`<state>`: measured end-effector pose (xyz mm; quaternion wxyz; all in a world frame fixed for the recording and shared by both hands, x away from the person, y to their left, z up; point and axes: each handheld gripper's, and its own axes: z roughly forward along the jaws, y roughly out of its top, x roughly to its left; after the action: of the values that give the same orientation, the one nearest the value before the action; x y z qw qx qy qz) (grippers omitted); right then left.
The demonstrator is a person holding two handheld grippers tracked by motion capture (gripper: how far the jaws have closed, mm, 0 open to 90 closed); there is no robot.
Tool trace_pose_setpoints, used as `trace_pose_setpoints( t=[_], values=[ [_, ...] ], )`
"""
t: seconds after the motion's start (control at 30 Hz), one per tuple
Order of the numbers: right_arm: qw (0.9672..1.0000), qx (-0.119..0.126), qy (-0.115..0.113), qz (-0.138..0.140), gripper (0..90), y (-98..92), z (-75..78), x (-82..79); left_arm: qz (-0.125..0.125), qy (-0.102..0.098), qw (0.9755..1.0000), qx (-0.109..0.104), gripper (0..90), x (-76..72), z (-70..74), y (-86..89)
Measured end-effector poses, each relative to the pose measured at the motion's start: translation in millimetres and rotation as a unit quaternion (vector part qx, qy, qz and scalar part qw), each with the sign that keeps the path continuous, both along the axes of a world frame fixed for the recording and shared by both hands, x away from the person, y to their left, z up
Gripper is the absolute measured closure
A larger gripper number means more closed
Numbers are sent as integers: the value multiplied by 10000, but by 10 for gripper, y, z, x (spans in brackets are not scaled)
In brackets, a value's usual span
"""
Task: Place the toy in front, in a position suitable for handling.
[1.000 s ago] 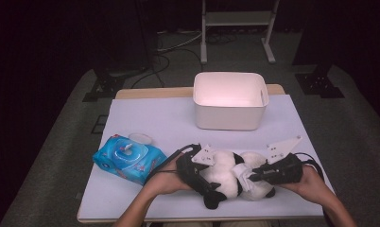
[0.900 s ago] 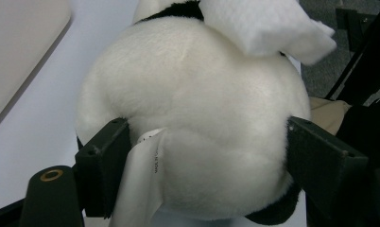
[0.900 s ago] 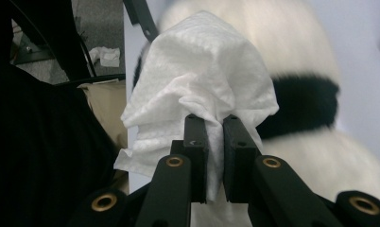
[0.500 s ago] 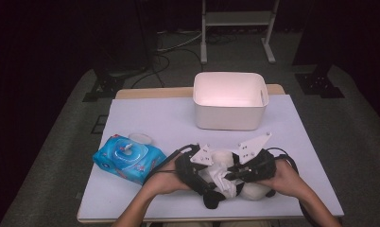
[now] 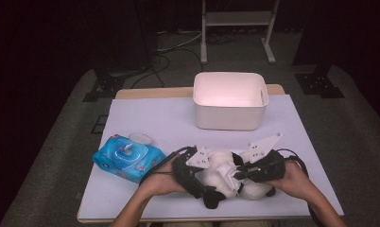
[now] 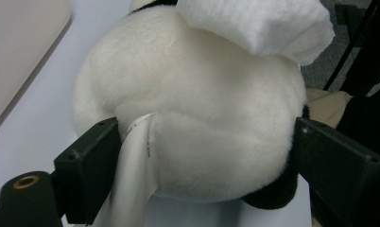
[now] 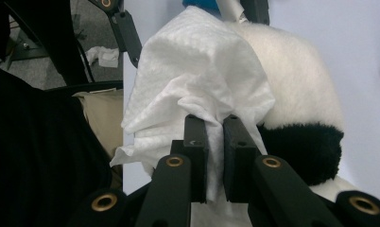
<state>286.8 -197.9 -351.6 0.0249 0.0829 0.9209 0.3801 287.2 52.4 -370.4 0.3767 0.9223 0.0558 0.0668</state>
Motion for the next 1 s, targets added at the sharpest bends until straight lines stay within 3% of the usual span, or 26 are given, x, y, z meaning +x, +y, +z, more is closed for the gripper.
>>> trace_pose_setpoints(
  t=[0.17, 0.6, 0.73, 1.0],
  values=[
    [10000, -30, -75, 3, 812, 61, 11, -27, 45, 10, 10000, 20, 121, 10, -29, -20],
    [9991, 45, -131, 395, 810, 447, 66, -5, 54, 61, 10000, -25, 134, 37, -34, -11],
    [9992, 52, -104, 388, 809, 376, 71, -12, 61, 73, 9999, -90, 137, 34, -36, 8],
    [9999, -11, 76, 101, 810, 18, -12, -32, 67, 140, 9996, -247, 138, 61, -20, 50]
  ],
)
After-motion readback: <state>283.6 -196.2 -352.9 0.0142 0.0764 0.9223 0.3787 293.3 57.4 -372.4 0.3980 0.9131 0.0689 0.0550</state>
